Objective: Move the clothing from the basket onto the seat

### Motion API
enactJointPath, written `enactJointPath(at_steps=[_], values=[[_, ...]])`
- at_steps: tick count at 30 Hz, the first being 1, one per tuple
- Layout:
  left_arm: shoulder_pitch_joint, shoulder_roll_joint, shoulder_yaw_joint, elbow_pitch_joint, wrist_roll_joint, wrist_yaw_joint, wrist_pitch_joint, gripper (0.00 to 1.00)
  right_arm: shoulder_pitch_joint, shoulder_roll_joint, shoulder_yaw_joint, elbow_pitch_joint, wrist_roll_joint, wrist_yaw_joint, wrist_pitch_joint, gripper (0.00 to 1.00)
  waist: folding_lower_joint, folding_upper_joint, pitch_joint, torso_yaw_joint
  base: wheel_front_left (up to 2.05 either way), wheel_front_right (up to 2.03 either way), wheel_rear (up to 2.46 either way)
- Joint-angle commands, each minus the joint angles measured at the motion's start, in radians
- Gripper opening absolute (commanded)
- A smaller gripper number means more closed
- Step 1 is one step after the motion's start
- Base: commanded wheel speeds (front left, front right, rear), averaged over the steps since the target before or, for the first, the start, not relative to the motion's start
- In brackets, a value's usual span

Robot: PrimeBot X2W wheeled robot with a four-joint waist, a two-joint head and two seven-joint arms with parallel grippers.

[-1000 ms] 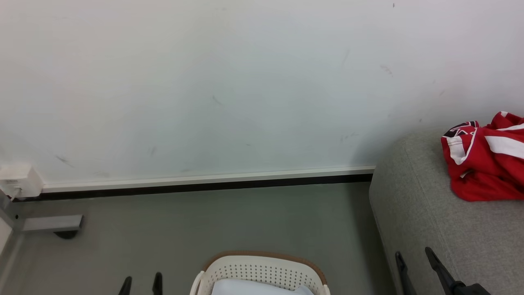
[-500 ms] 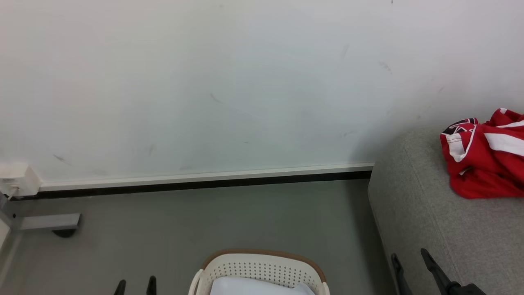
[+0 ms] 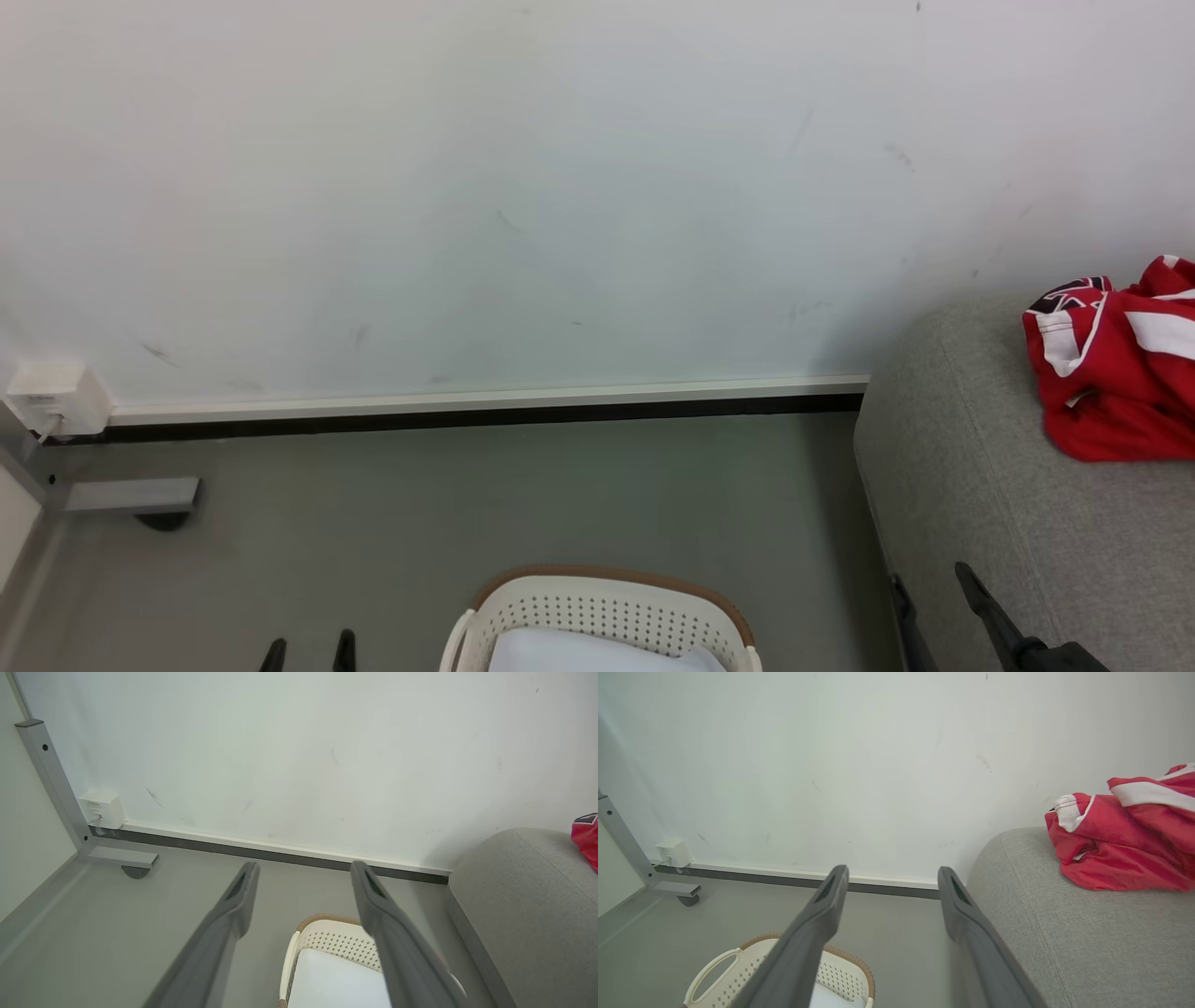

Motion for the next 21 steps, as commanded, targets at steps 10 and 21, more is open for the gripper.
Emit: enactJointPath(at_steps=[10,21], values=[[-0.008,0.001,0.006,0.009,0.008,-0.008,0.0,1.0,-0.005,-0.003,0.002,-0.001,0.004,-0.003,-0.003,1.0,0.0,0.0,-0.004,-0.003,0.0,0.0,0.0],[-0.009,0.001,-0.001,0.015,-0.005,-0.014,0.0,1.0,-0.007,-0.003,0.0,0.005,0.008,-0.003,-0.003,1.0,0.0,0.0,-0.003,-0.013,0.0,0.0,0.0]])
